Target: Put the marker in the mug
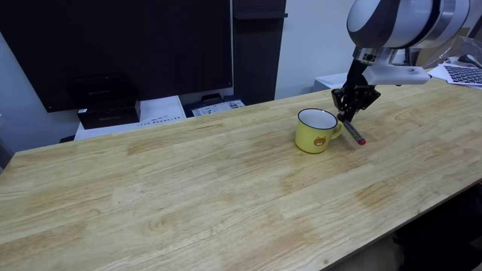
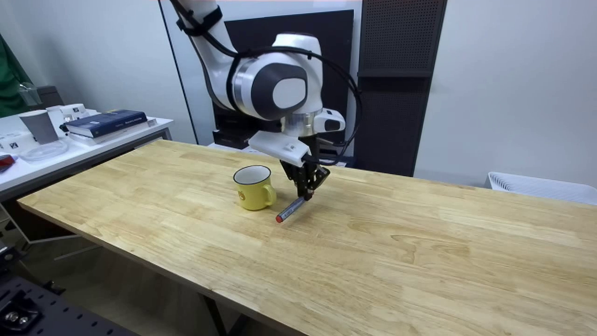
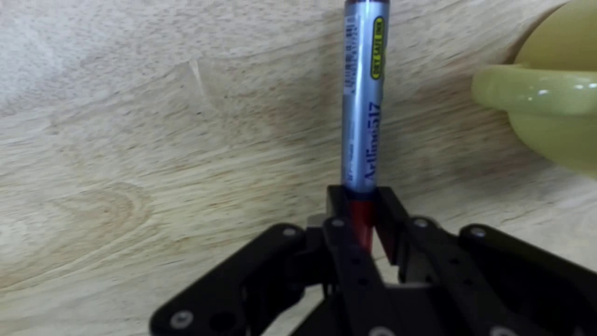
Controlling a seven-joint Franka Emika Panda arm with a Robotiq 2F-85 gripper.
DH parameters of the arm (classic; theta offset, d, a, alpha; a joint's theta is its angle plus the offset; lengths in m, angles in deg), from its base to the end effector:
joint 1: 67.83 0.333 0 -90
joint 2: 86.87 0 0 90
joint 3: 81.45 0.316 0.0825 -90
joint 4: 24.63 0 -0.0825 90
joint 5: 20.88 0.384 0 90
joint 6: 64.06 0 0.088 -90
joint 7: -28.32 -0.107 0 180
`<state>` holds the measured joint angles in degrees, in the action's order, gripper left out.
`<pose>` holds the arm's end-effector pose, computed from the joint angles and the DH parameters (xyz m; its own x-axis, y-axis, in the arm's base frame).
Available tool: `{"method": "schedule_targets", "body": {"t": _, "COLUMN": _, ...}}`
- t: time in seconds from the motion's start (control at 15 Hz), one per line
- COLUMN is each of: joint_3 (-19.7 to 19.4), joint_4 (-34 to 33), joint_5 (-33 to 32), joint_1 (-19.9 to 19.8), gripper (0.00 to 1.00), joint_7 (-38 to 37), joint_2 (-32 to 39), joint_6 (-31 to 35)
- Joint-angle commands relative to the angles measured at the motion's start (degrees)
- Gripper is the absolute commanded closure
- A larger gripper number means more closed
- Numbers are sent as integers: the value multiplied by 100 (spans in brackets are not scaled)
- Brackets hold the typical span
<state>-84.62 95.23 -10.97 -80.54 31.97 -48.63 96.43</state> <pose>0.5478 -0.1655 0.1020 0.9338 -0.3550 0.0446 -0.3540 -0.9348 -0.0278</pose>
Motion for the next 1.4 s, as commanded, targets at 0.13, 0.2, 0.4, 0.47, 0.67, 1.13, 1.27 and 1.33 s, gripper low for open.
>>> {"method": "schedule_targets", "body": {"t": 0.13, "joint_3": -451, "joint_4": 1174, "joint_5": -369, "joint_1": 658, "gripper": 95, "joint_7": -556, "joint_2": -1441, "joint_6": 37}}
{"method": "schedule_targets", "body": {"t": 0.2, "joint_3": -592, "joint_4": 1300, "joint_5": -521, "joint_1": 832, "gripper": 95, "joint_7": -702, "joint_2": -1657, "joint_6": 38}}
{"method": "schedule_targets", "body": {"t": 0.4, "joint_3": -1241, "joint_4": 1487, "joint_5": -1446, "joint_1": 1528, "gripper": 95, "joint_7": -1438, "joint_2": -2229, "joint_6": 26}}
{"method": "schedule_targets", "body": {"t": 0.47, "joint_3": -1482, "joint_4": 1459, "joint_5": -1893, "joint_1": 1759, "gripper": 95, "joint_7": -1754, "joint_2": -2342, "joint_6": 29}}
{"method": "schedule_targets", "body": {"t": 0.67, "joint_3": -1749, "joint_4": 1136, "joint_5": -2863, "joint_1": 2033, "gripper": 95, "joint_7": -2469, "joint_2": -2446, "joint_6": 38}}
{"method": "schedule_targets", "body": {"t": 1.13, "joint_3": -1003, "joint_4": 474, "joint_5": -2446, "joint_1": 1794, "gripper": 95, "joint_7": -2218, "joint_2": -1929, "joint_6": 559}}
{"method": "schedule_targets", "body": {"t": 1.27, "joint_3": -758, "joint_4": 375, "joint_5": -2165, "joint_1": 1754, "gripper": 95, "joint_7": -2006, "joint_2": -1705, "joint_6": 701}}
{"method": "schedule_targets", "body": {"t": 1.33, "joint_3": -685, "joint_4": 313, "joint_5": -2071, "joint_1": 1762, "gripper": 95, "joint_7": -1918, "joint_2": -1576, "joint_6": 731}}
